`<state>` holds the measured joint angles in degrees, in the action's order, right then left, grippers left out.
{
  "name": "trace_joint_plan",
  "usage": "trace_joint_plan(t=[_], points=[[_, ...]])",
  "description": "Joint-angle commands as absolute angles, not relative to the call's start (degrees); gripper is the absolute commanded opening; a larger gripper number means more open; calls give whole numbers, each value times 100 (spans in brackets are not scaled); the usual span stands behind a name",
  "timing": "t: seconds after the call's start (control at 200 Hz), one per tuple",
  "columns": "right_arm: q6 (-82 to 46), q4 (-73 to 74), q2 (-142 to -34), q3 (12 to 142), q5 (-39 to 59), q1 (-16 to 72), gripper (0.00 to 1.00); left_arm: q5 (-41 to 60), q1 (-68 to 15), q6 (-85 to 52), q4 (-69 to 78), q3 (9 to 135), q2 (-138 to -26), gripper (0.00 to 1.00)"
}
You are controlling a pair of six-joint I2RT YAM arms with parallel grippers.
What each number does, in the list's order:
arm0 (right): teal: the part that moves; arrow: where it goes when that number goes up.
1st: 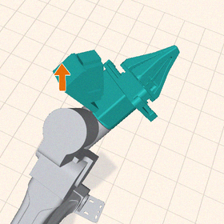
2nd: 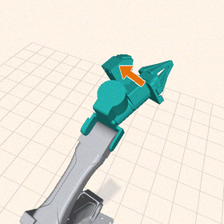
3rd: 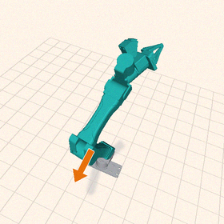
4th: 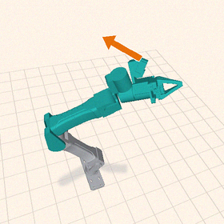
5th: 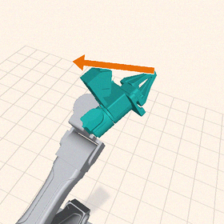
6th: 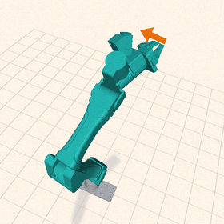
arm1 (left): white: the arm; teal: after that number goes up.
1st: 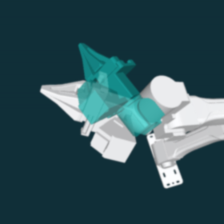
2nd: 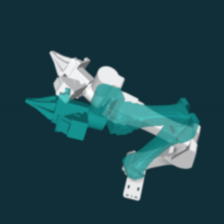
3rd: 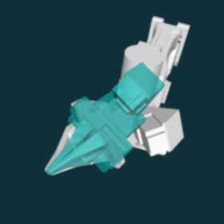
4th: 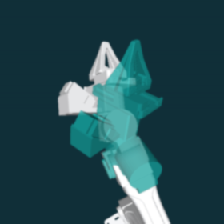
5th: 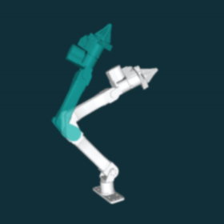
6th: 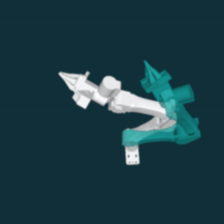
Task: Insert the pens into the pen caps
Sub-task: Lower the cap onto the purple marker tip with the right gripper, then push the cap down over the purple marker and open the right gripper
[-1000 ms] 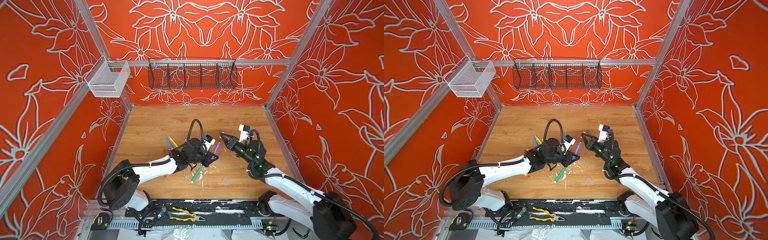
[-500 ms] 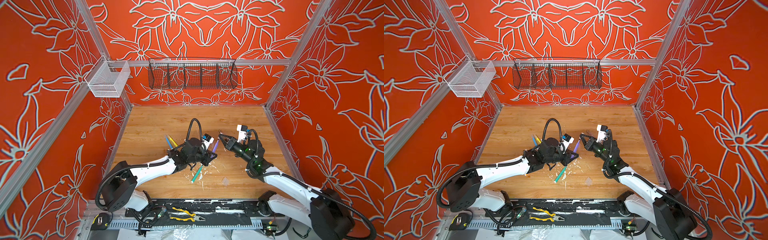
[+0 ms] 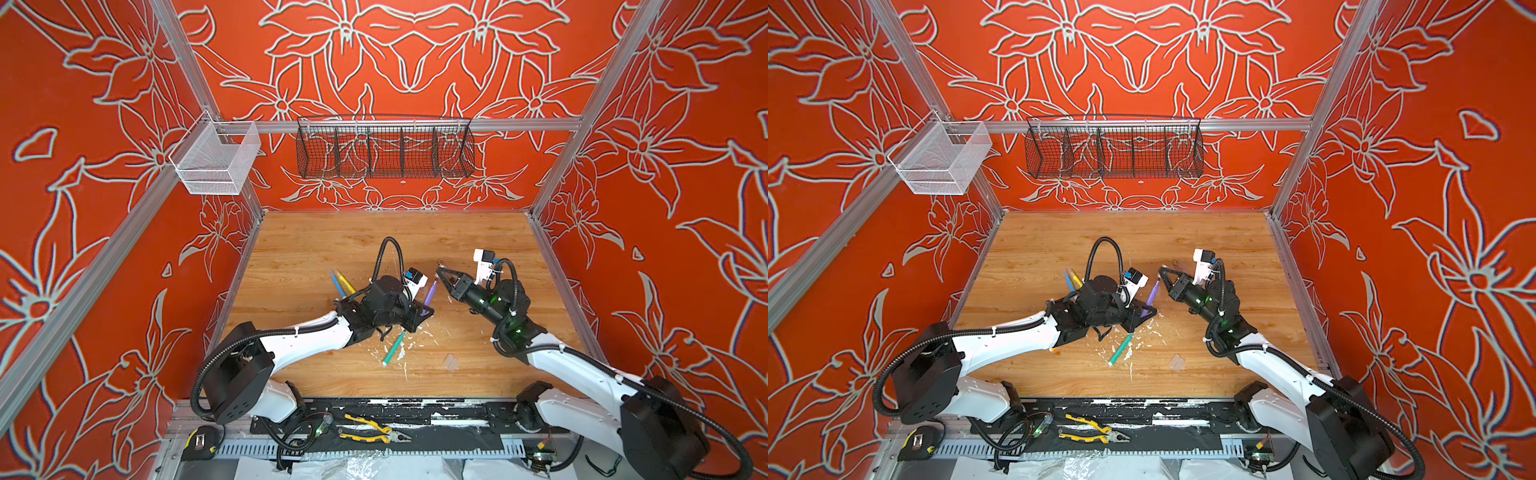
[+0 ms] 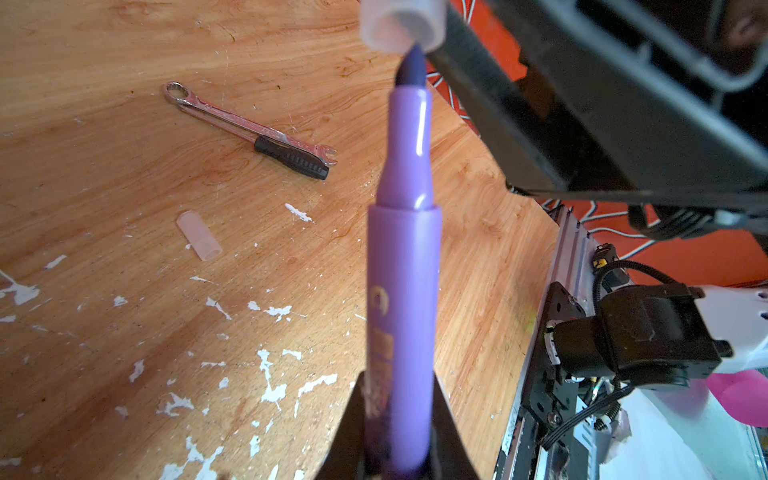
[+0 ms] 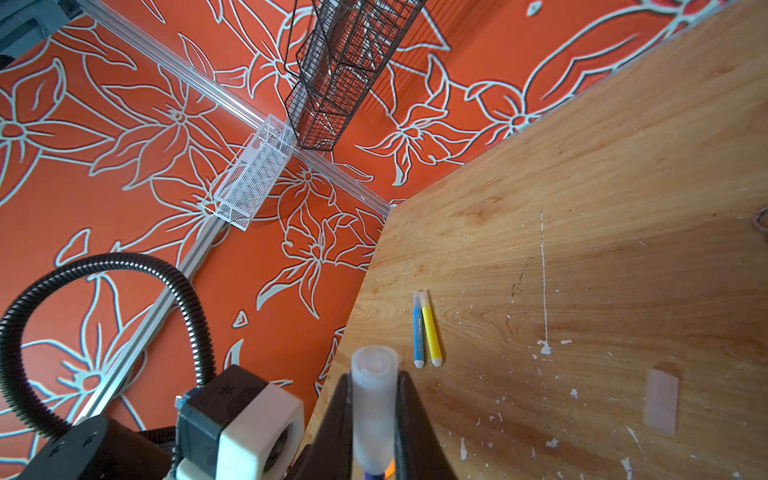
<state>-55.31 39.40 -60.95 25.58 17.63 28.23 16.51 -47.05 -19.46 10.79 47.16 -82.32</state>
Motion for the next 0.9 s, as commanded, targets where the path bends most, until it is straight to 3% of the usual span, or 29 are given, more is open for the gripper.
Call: trace_joint_plan(t=[0.0, 0.896], points=[[-5713, 4325, -6170, 2487, 1948, 2865, 0, 1619, -4642, -1916, 1002, 4854, -8181, 0], [-5575, 4577, -6687, 2542, 2017, 3149, 0, 1759, -4342, -2173, 1273, 4629, -8039, 0]])
